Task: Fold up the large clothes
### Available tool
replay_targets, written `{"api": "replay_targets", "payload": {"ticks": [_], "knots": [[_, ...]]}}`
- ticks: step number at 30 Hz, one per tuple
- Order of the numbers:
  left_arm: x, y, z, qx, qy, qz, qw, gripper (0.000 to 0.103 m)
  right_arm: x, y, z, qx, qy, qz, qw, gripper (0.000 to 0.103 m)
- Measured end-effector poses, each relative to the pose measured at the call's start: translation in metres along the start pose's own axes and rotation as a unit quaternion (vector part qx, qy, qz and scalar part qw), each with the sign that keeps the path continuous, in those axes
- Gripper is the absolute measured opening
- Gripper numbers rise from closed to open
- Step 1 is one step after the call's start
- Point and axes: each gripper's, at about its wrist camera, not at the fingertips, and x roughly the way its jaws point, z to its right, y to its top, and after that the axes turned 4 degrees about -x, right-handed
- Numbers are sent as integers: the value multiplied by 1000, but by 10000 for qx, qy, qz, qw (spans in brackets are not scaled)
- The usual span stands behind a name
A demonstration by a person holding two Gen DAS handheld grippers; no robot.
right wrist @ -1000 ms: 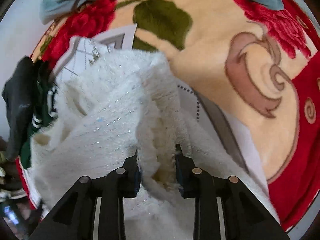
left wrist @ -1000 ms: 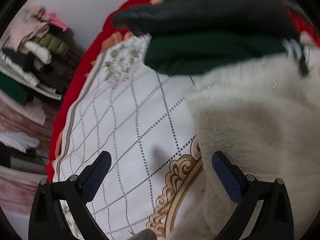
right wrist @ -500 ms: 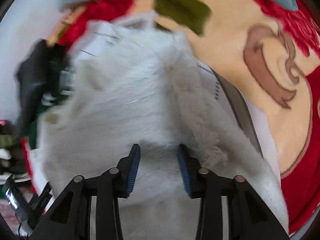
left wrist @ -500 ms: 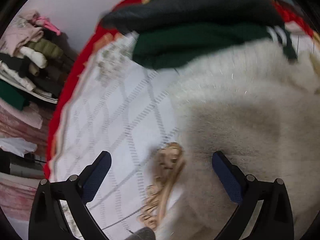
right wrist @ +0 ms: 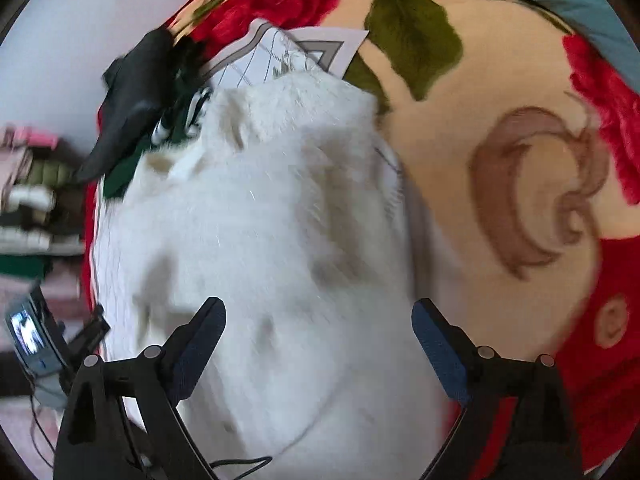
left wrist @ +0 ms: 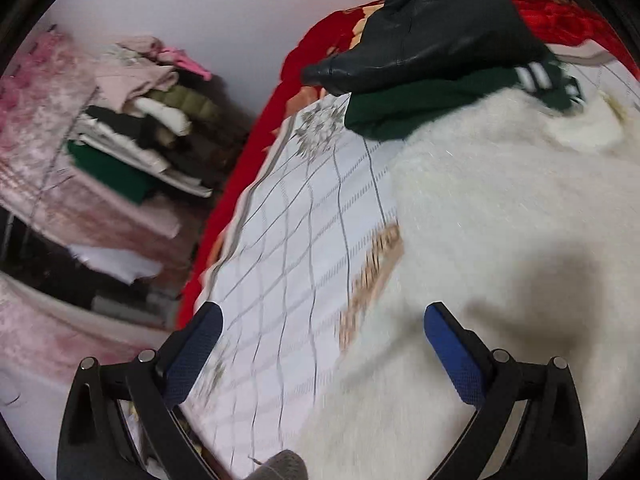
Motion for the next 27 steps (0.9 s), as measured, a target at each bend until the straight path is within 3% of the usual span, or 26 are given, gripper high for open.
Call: {"api": "replay_targets", "payload": {"ticks": [4,7,8,9,11,14,19,22,23,24,25,26,27], "knots": [[-53,-39,29,123,-171,-439,9988,103,-32,-22,43,-190,-164,-260,9993,96],[-108,-79,85,870,-188,-282,9956,103,-54,-45,78,-177,-454,-322,9983,95],[-120,-89,100,1095,-237,-209,9935,103,-62,-54,92,-142,-498,-334,9981,87],[-135,-100,118,1327,-336,-142,9905,103,-69,-62,104,-80,-553,-330,9979,72],[-167,-124,152,1702,-602,-59,9836,103,-76,-74,130,109,-641,-387,9971,62],[-204,-150,189,2041,-1053,-120,9732,103,-86,-92,169,439,-712,-476,9954,61],[-220,-190,246,2589,-1369,-385,9554,103,-86,-106,218,916,-832,-660,9901,61],[-201,-195,255,2412,-1526,-827,9548,103,-84,-106,228,1013,-784,-696,9893,61],[-197,-194,252,2276,-1606,-916,9560,86,-82,-105,229,996,-764,-705,9896,62],[-192,-194,245,2061,-1728,-1004,9579,43,-79,-104,227,961,-720,-718,9902,62],[-186,-190,236,1818,-1952,-1161,9567,20,-76,-103,225,923,-662,-739,9908,62],[-179,-186,224,1524,-2236,-1328,9535,10,-72,-101,221,871,-590,-775,9914,62],[-175,-181,212,1299,-2378,-1325,9534,9,-67,-98,216,820,-504,-816,9920,62]]}}
